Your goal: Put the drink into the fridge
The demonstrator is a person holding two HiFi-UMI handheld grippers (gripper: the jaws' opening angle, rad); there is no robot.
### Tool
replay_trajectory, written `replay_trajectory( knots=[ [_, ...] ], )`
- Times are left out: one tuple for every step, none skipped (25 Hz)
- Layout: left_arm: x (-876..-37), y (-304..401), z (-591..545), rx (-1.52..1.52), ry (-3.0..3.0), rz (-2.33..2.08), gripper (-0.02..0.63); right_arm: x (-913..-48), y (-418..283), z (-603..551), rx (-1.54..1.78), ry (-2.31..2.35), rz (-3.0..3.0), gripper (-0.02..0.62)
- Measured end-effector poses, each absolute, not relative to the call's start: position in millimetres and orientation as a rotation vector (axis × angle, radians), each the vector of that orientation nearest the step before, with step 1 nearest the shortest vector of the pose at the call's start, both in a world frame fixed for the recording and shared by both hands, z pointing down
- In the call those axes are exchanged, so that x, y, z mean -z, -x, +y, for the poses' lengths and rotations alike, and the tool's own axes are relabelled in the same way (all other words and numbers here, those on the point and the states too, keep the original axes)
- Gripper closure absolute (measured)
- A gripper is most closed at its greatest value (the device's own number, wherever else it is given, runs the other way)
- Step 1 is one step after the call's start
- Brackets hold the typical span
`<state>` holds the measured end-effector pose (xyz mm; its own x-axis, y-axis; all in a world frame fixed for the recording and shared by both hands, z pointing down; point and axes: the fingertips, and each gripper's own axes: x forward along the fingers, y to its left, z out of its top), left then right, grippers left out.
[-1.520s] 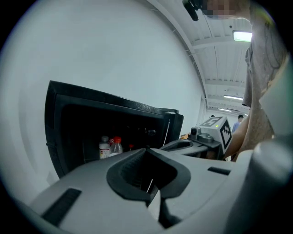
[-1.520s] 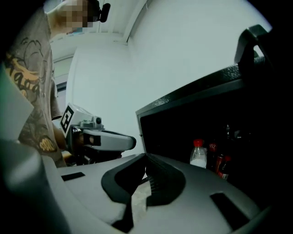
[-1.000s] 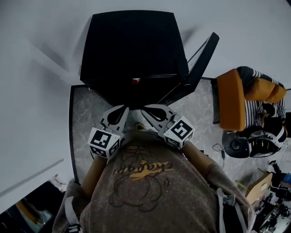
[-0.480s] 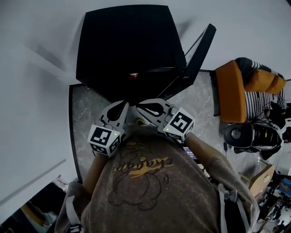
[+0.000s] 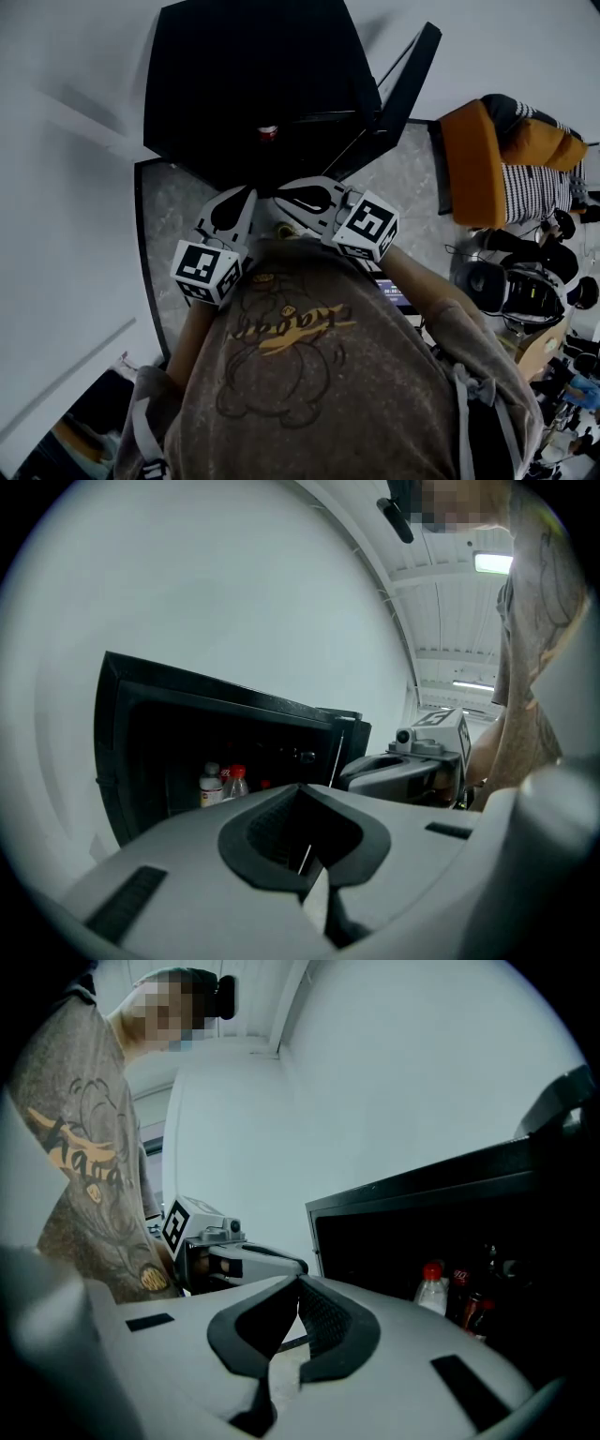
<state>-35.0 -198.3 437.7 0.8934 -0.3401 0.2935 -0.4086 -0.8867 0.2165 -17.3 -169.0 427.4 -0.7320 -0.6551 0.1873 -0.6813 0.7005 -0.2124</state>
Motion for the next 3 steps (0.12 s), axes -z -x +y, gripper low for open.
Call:
replay_trajectory(
  knots=[
    [-437, 32, -204, -0.357, -2.790, -0.562, 0.600, -427, 15, -175, -0.415, -1.106, -2.806, 0.575],
    [-437, 30, -210, -0.352, -2.793, -0.561, 0.601, -427, 12, -181, -0.420, -1.106, -2.805, 0.575],
    [-436, 27, -215, -0.348, -2.797, -0.559, 0.601, -427, 9, -188, -0.424, -1.106, -2.804, 0.575]
  ],
)
